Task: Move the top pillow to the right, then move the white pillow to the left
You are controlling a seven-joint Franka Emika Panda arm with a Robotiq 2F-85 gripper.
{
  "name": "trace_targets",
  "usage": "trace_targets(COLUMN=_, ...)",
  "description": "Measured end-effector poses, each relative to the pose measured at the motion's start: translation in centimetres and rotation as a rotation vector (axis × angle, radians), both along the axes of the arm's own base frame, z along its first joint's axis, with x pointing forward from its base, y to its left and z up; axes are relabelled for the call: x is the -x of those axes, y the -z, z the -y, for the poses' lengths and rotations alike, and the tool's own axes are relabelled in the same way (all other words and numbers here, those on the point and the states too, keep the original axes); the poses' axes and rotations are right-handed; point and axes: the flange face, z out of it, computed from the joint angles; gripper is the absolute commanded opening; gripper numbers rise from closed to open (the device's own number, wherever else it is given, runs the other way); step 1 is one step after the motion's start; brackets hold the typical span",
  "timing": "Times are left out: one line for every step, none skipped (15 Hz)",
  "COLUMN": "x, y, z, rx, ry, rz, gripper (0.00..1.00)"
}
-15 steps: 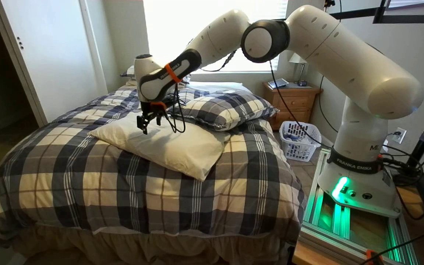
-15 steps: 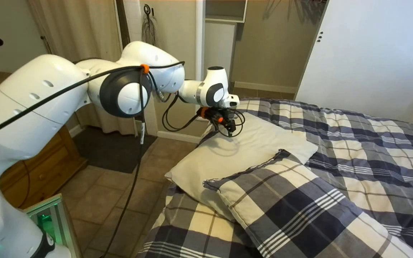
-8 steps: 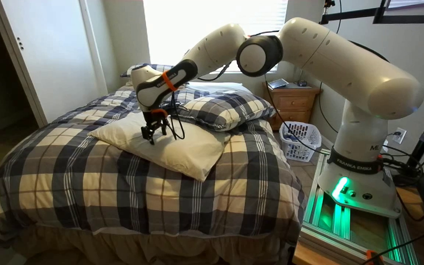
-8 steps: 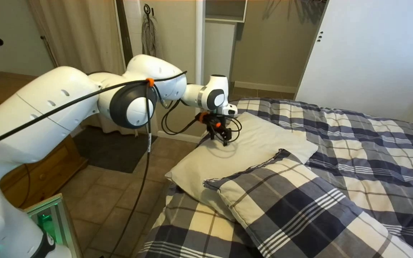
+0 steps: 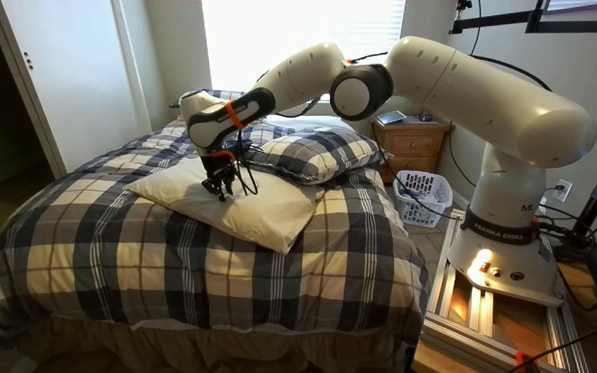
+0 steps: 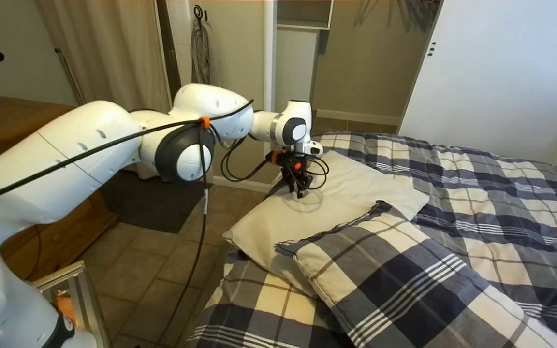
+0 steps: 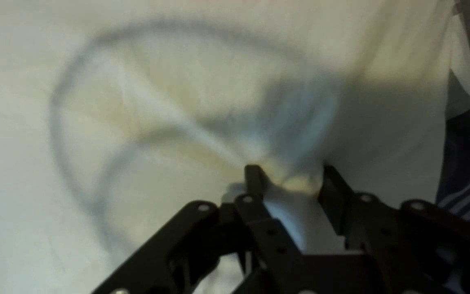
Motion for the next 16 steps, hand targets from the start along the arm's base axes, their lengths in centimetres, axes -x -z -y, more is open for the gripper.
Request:
trace_targets(x=-0.1, y=0.0, z=0.0, rx=0.000, ry=-0.003, rz=0.001, gripper=0.03)
trace_targets(x=-0.3, y=0.1, z=-0.1, rx=-0.001, ry=-0.008, rz=0.005, gripper=0.01)
trace_targets(x=-0.4, y=0.1, z=-0.1, rx=-0.002, ry=-0.014, rz=0.009, gripper=0.00)
trace_targets(x=-0.5, y=0.1, z=-0.1, rx=-0.003, ry=-0.019, rz=0.013, gripper=0.00)
trace_targets(x=-0.6, y=0.1, z=-0.1, rx=-0.005, ry=-0.025, rz=0.017, gripper=0.00)
trace_targets(x=-0.7, y=0.0, z=-0.1, rx=-0.007, ry=-0.030, rz=0.020, gripper=0.01)
trace_targets(x=-0.8, y=-0.1, z=-0.1, rx=-0.010, ry=-0.034, rz=0.022, gripper=0.01)
trace_targets(x=-0.9, y=-0.2, z=-0.1, rx=-0.011, ry=-0.041, rz=0.027, gripper=0.01)
trace_targets(x=-1.0, y=-0.4, z=-0.2, rx=-0.013, ry=-0.051, rz=0.037, gripper=0.01)
trace_targets(x=-1.3, y=-0.8, z=-0.3, rx=-0.012, ry=-0.066, rz=0.055, gripper=0.01)
trace_targets(x=-1.5, y=-1.3, z=-0.6, rx=-0.010, ry=-0.086, rz=0.078, gripper=0.01)
trace_targets(x=-1.8, y=-1.9, z=-0.9, rx=-0.005, ry=-0.107, rz=0.099, gripper=0.01)
trace_targets(x=-1.9, y=-2.6, z=-1.3, rx=0.004, ry=-0.128, rz=0.118, gripper=0.01)
trace_targets(x=-2.1, y=-3.4, z=-1.6, rx=0.017, ry=-0.148, rz=0.136, gripper=0.01)
trace_targets(x=-2.2, y=-4.2, z=-2.0, rx=0.032, ry=-0.167, rz=0.154, gripper=0.01)
trace_targets(x=-2.4, y=-5.0, z=-2.3, rx=0.049, ry=-0.184, rz=0.174, gripper=0.01)
